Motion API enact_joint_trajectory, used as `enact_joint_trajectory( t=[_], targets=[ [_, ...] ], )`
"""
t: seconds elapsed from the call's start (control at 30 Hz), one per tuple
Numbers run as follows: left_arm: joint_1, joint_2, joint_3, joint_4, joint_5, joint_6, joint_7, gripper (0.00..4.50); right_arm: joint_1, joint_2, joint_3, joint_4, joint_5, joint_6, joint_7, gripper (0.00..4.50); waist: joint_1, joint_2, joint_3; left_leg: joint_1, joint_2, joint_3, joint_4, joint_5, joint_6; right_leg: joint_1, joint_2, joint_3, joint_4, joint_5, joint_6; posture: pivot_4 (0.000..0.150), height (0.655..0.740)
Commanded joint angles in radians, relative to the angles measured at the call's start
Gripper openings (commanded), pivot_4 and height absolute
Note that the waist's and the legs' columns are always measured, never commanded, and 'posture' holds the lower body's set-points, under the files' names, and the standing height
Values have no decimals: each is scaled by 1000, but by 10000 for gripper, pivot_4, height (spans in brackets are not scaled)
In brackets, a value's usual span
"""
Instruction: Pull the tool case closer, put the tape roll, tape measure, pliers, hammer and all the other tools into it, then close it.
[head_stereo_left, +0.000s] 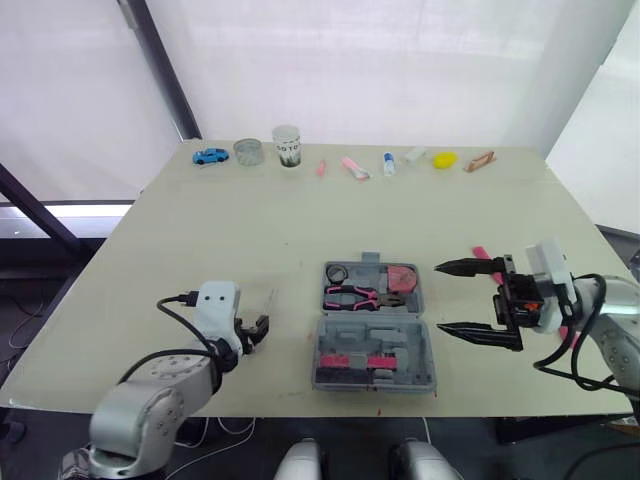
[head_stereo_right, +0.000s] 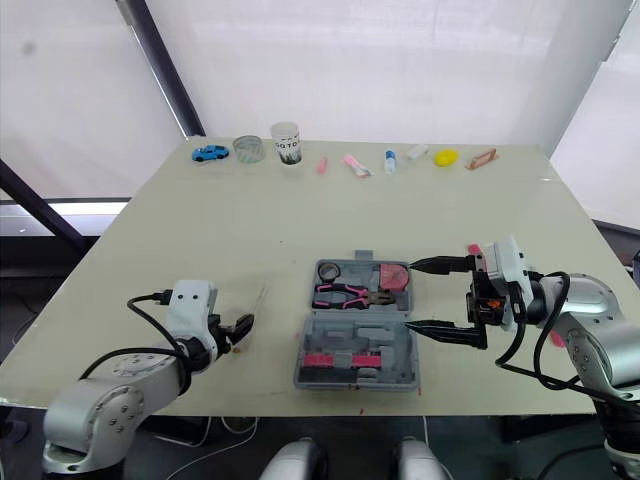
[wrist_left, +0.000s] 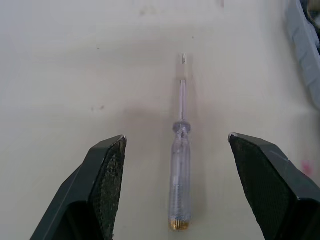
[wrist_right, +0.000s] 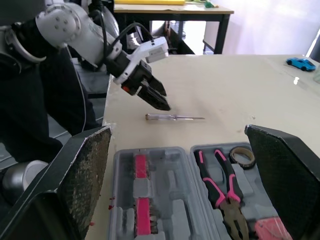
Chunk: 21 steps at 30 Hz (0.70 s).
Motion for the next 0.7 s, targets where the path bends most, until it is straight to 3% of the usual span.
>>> enact_joint_trajectory(
  t=[0.03, 0.43, 0.53, 0.7],
  targets=[
    [-21, -41, -40, 61, 96, -116, 7, 34947, -24, -8, -7, 2, 2, -3, 13, 45000, 0, 0, 0, 0, 0, 0, 0, 0, 0, 0, 0, 0, 0, 0, 0, 1500, 7400],
    [-24, -118, -88, 246, 224, -257, -71, 34947, -38, -13, -10, 2, -6, -2, 19, 45000, -5, 0, 0, 0, 0, 0, 0, 0, 0, 0, 1, 0, 0, 0, 0, 1500, 7400],
    [-12, -143, -93, 240, 232, -252, -75, 29152, -37, -11, -13, -1, -2, 1, 16, 45000, -5, 0, 0, 0, 0, 0, 0, 0, 0, 0, 1, 0, 0, 0, 0, 1500, 7400],
    [14, -170, -97, 213, 254, -240, -80, 8215, -33, -5, -12, 3, -3, -3, 16, 45000, -4, 0, 0, 0, 0, -1, 0, 0, 0, 0, 1, 0, 0, 0, 0, 1500, 7400]
  ],
)
